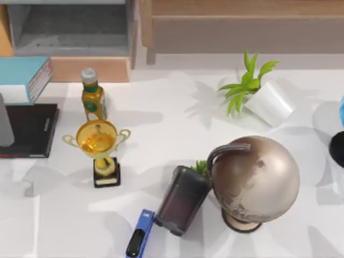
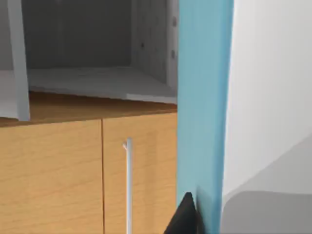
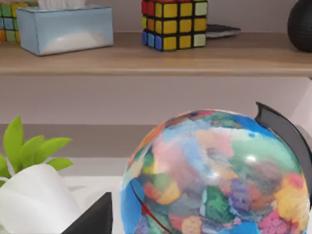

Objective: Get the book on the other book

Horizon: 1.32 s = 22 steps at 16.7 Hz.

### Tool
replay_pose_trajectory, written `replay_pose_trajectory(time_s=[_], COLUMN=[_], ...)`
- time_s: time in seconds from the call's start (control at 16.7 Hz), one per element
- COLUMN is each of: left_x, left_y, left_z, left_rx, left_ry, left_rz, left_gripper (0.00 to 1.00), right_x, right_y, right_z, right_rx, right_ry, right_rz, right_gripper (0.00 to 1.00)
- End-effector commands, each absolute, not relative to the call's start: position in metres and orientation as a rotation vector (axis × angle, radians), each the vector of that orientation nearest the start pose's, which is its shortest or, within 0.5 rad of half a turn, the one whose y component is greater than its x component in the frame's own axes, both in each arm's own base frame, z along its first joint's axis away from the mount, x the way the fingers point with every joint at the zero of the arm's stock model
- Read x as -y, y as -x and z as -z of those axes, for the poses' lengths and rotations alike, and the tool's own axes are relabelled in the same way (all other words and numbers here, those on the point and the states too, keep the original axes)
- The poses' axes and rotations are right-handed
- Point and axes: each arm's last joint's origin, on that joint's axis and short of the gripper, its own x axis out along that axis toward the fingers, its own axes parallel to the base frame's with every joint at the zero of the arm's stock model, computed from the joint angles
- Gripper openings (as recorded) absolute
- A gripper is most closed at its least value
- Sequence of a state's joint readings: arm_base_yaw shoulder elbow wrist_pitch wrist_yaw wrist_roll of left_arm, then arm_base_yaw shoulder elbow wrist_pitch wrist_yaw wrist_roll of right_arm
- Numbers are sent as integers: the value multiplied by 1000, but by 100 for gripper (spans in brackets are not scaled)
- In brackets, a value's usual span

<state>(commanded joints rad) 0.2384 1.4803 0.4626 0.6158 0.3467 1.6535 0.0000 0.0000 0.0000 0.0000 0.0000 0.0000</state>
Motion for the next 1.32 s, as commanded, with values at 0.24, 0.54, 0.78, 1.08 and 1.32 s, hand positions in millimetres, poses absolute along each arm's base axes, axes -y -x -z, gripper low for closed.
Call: replay_pose_trajectory(time_s=[0.24,0.54,0.78,1.08,1.32], left_x=[-61,-60,-60,-60,-60], left_y=[-253,-254,-257,-257,-257], left_z=[-117,-118,-115,-115,-115], left_rx=[-334,-328,-334,-334,-334], left_ry=[-1520,-1523,-1520,-1520,-1520], left_rz=[486,486,486,486,486], left_gripper=[0,0,0,15,45], right_x=[1,1,1,1,1], right_y=[-106,-106,-106,-106,-106], right_z=[-160,-160,-160,-160,-160], right_rx=[0,0,0,0,0], right_ry=[0,0,0,0,0], right_rz=[0,0,0,0,0], right_gripper=[100,100,100,100,100])
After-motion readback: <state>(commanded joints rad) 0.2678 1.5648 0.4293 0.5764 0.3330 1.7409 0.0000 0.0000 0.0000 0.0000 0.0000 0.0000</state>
